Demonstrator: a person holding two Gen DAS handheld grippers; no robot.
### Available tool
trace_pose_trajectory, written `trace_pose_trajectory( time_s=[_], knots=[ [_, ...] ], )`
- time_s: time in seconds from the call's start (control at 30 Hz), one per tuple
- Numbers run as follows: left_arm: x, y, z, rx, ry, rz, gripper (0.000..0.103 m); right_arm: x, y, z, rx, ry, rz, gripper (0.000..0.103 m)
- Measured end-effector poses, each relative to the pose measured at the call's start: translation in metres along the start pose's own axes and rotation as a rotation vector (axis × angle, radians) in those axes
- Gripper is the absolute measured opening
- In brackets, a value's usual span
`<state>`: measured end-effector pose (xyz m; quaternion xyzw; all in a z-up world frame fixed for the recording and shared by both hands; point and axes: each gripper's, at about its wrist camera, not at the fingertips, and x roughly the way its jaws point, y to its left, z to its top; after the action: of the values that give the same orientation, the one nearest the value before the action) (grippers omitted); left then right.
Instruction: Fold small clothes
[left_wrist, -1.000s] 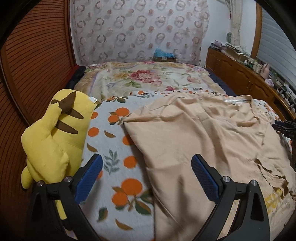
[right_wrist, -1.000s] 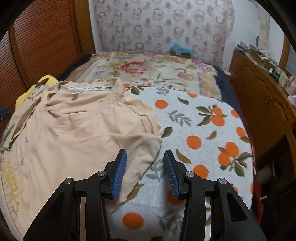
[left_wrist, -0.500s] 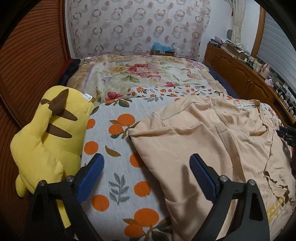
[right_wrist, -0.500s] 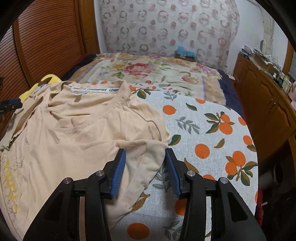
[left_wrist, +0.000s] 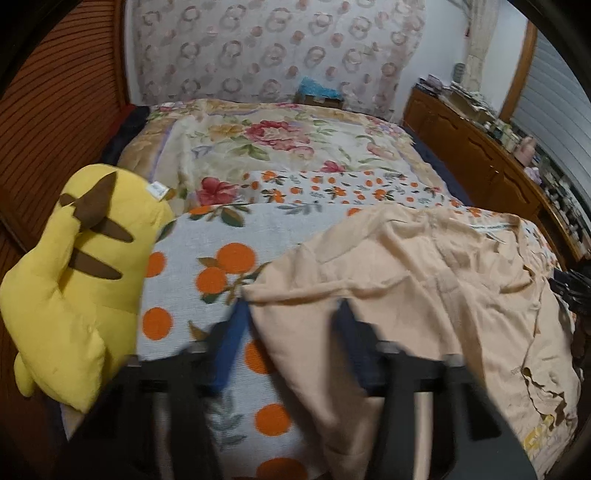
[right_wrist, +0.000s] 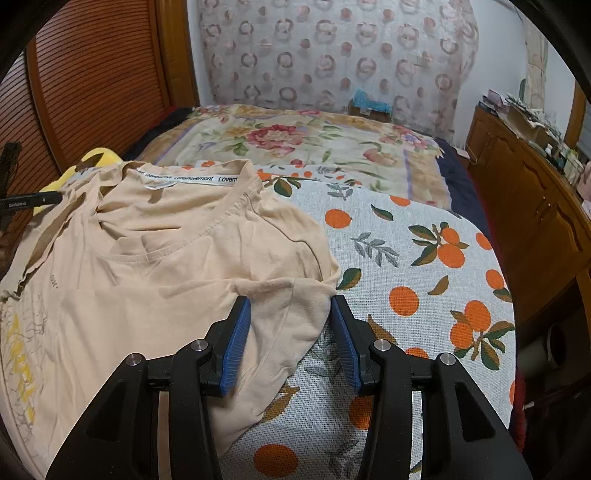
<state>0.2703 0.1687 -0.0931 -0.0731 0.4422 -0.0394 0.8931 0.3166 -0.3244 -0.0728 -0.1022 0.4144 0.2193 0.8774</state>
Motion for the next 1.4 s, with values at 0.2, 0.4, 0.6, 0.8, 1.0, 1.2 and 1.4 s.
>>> trace_pose_trajectory(
  time_s=[0.2,0.4,0.6,0.8,1.0,1.2,1.4],
  knots=[
    [-0.009,-0.011,0.001,-0.004,-0.008,-0.054,0.003,0.000,0.001,0.001,-0.012,-0.001,-0.006,0.045],
    [-0.055,-0.031,-0.007,0.012,-0.108,-0.064,0.001,0.007,0.011,0.009,-0.051,0.001,0.056,0.009],
    [-0.113,-0.047,-0.032,0.033,-0.194,-0.065,0.001,-0.036,0.028,0.009,-0.032,-0.121,0.090,0.006],
    [-0.166,-0.051,-0.074,0.035,-0.257,-0.057,0.001,-0.106,0.040,-0.006,-0.021,-0.240,0.101,0.006],
    [-0.218,-0.045,-0.126,0.006,-0.321,-0.067,0.001,-0.169,0.049,-0.041,0.003,-0.310,0.118,0.006],
    [-0.247,-0.045,-0.173,-0.001,-0.324,-0.052,0.001,-0.226,0.064,-0.086,-0.004,-0.306,0.146,0.006],
    [-0.260,-0.048,-0.215,-0.020,-0.288,-0.007,0.001,-0.254,0.079,-0.121,0.010,-0.257,0.161,0.006]
  ],
)
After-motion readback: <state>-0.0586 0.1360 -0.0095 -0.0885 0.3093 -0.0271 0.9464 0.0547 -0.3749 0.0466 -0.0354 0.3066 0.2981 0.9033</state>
